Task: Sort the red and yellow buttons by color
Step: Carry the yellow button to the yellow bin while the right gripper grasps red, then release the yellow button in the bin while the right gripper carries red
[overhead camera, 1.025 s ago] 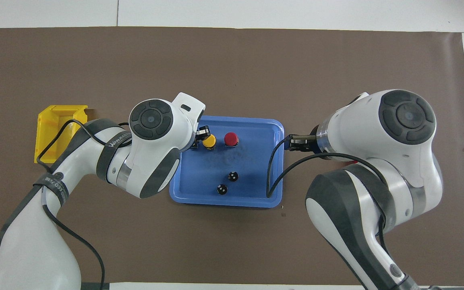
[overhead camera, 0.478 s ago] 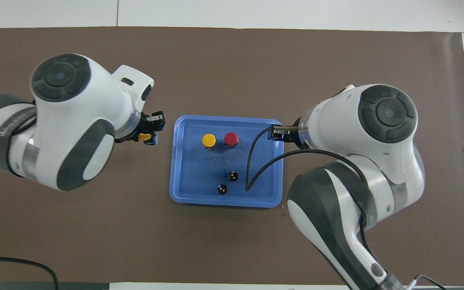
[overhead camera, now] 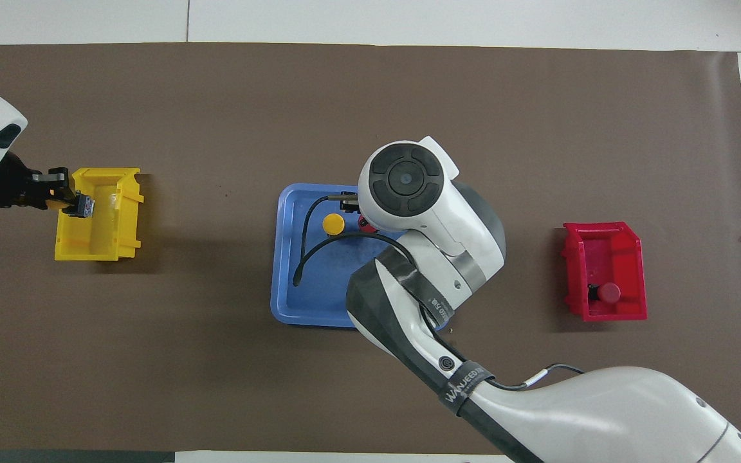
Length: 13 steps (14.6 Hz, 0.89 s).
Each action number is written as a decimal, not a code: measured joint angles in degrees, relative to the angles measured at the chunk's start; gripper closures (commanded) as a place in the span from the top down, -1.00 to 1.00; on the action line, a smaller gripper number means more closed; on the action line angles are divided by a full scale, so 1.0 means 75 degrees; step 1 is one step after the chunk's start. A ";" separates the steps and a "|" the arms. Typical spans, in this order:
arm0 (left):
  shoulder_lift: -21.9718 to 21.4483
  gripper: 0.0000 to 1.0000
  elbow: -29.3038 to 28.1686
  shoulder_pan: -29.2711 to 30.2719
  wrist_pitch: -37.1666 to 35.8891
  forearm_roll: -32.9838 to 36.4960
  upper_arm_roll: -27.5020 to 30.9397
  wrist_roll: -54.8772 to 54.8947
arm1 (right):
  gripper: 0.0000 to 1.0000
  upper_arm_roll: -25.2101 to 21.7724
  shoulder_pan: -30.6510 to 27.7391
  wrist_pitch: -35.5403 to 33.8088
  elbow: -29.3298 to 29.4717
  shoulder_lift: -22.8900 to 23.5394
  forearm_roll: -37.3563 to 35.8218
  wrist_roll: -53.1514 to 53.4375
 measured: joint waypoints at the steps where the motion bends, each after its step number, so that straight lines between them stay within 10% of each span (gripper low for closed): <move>1: -0.0029 -0.97 -0.0241 0.0115 0.0235 0.0001 -0.0003 0.0154 | 0.46 0.0001 0.0094 0.0033 0.0001 0.0131 -0.0178 0.0072; 8: -0.0090 -0.97 -0.1648 0.0232 0.1667 0.0010 -0.0042 0.0241 | 0.36 -0.0001 0.0184 0.0529 -0.0280 0.0301 -0.0422 0.0132; 13: -0.0072 -0.97 -0.2506 0.0309 0.2807 0.0010 -0.0043 0.0238 | -0.10 -0.0001 0.0184 0.0676 -0.0333 0.0304 -0.0427 0.0132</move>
